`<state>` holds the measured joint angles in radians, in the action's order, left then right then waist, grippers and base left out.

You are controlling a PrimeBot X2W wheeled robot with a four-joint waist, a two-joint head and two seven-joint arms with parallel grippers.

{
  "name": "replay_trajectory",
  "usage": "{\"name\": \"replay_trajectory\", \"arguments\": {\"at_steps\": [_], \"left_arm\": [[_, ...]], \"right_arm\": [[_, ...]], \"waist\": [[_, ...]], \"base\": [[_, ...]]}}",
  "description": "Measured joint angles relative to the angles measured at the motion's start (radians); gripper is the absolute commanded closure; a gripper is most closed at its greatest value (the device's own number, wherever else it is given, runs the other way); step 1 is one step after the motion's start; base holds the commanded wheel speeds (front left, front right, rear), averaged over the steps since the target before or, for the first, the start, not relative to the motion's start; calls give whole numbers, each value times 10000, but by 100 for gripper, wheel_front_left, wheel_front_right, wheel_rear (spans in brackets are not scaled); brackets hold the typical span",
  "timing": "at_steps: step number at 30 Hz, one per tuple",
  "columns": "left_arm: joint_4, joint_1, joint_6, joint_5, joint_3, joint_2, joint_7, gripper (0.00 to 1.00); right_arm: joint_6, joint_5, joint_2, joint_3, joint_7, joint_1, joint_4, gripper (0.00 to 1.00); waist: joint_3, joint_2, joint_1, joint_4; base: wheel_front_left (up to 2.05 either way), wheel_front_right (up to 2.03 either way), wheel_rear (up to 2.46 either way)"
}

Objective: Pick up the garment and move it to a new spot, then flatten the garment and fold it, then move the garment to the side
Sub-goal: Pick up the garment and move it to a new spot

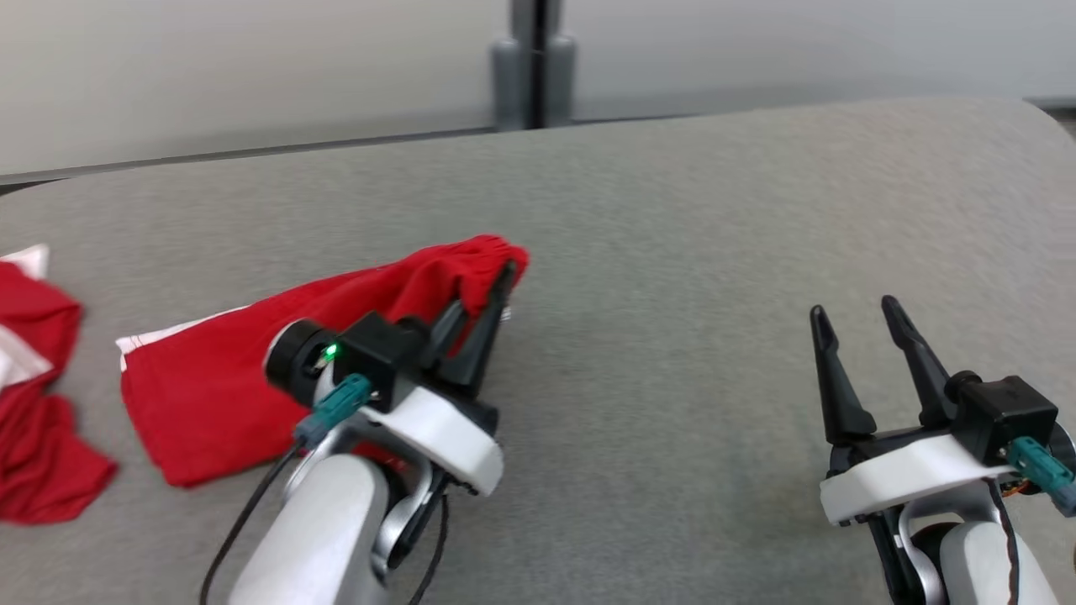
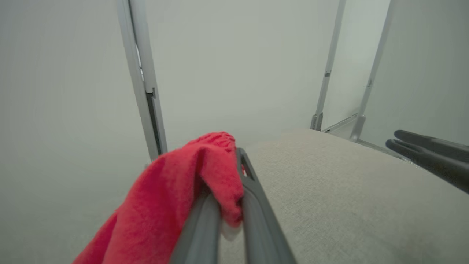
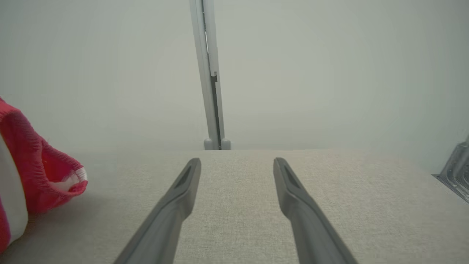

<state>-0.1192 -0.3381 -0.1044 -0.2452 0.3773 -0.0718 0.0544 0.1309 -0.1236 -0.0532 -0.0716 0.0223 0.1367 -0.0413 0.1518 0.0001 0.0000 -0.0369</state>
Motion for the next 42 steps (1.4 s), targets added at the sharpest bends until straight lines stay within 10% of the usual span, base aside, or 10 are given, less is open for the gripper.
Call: {"name": "replay_trajectory", "arguments": {"at_steps": [17, 18, 19, 20, 30, 42], "left_arm": [[-1475, -1842, -238, -12, 2554, 38, -453, 100], [-1599, -1855, -240, -40, 2660, -4, -456, 87], [-1695, -1867, -245, -63, 2765, -42, -447, 22], [-1733, -1873, -253, -111, 2857, -73, -384, 0], [-1104, -1407, -136, -495, 2966, -257, 545, 0], [-600, -383, 1338, -1221, 1026, -790, 1764, 0]], "right_arm": [[-2, -1164, 19, 196, 1300, 343, -1016, 0], [-2, -1191, 21, 163, 1361, 375, -1103, 0], [-2, -1214, 19, 119, 1383, 422, -1168, 0], [-2, -1214, 21, 77, 1436, 491, -1231, 0], [0, -715, 33, 178, 1361, 829, -1434, 0], [0, -117, 38, 491, 673, 606, -874, 0]], "waist": [[2124, 0, 0, -3556], [2257, 0, -1, -3616], [2364, 0, 0, -3653], [2445, -1, 0, -3662], [2075, 0, 0, -2578], [1156, 0, 0, -840]], "base": [[0, 0, 0], [0, 0, 0], [0, 0, 0], [0, 0, 0], [0, 0, 0], [0, 0, 0]]}}
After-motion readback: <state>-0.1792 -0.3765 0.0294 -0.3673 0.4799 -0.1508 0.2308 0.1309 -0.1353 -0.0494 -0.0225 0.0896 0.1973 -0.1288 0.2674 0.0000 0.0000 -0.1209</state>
